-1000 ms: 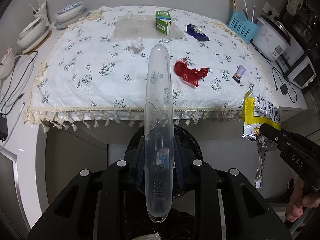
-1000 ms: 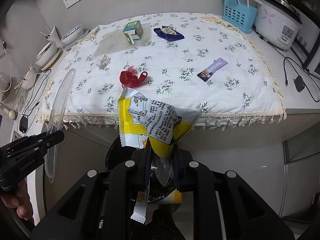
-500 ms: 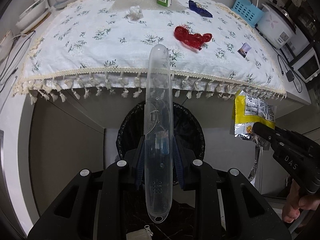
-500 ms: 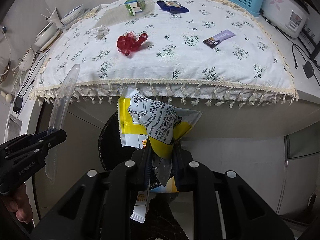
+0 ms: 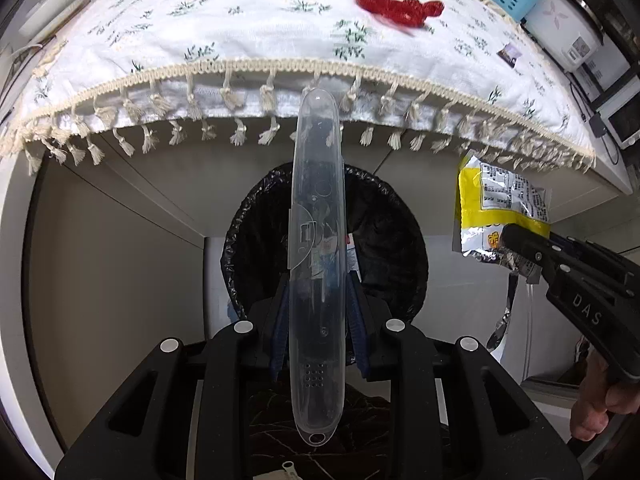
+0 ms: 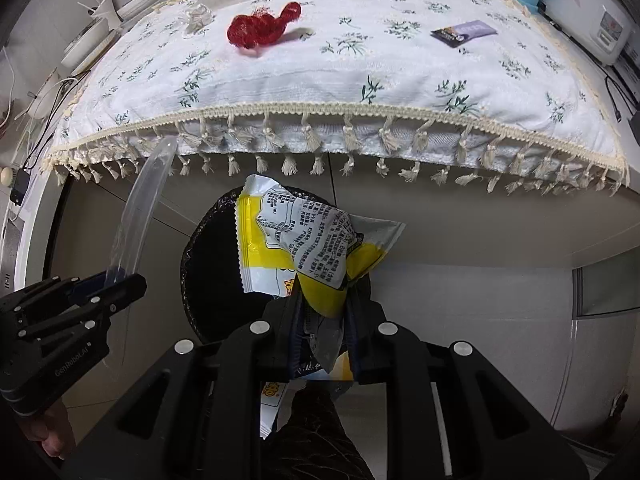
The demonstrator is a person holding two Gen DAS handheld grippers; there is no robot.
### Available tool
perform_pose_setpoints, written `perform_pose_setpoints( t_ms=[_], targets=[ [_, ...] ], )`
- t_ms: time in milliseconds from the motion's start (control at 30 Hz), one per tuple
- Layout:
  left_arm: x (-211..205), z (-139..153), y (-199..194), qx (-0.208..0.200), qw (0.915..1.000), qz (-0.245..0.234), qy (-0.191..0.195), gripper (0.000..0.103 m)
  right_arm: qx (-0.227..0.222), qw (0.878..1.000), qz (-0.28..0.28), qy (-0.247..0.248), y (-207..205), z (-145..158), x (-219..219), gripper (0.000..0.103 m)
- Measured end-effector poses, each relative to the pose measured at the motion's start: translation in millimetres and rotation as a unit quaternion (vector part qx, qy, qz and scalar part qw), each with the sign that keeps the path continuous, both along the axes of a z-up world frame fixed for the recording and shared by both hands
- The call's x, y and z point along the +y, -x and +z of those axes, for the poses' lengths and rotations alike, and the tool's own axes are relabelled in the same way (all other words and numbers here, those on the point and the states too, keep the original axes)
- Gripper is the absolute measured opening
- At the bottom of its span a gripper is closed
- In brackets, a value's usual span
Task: Collect trash
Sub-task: 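Lower both tools with the tube and wrapper over the bin opening, then open the left tool dropping the tube while the right tool drops the wrapper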
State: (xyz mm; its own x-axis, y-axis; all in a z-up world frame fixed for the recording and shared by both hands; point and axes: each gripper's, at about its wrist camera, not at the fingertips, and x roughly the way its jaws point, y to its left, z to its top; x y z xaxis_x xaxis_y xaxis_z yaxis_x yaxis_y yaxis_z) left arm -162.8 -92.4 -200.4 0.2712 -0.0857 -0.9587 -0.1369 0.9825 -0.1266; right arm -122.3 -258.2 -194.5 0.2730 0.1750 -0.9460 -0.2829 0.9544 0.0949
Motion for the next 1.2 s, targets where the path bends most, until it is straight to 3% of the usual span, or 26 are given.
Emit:
perform_pose_setpoints(
  t_ms=[467, 700, 933, 1000, 1200],
  targets=[
    [-16, -41, -10, 0.015, 0.9996, -0.025, 0.002, 0.026, 0.015, 1.0, -0.015, 0.003, 2, -20, -4, 0.017],
    [-35, -69, -22, 0.037, 0.9975, -0.06, -0.006, 0.026, 0.029, 0.999, -0.032, 0.012, 5, -31, -15, 0.017],
    [-44, -74, -33, 0.022, 0.9967, -0.074, -0.025, 0.029, 0.039, 0.998, -0.043, 0.015, 1, -39, -17, 0.017],
    [-41, -70, -35, 0.012, 0.9972, -0.07, -0.025, 0.042, 0.042, 0.998, -0.042, 0.016, -3, -43, -13, 0.018],
    [-25, -60, -40, 0.005, 0.9981, -0.051, -0.034, 0.07, 0.047, 0.998, -0.032, 0.016, -11, -53, -1, 0.018]
  ],
)
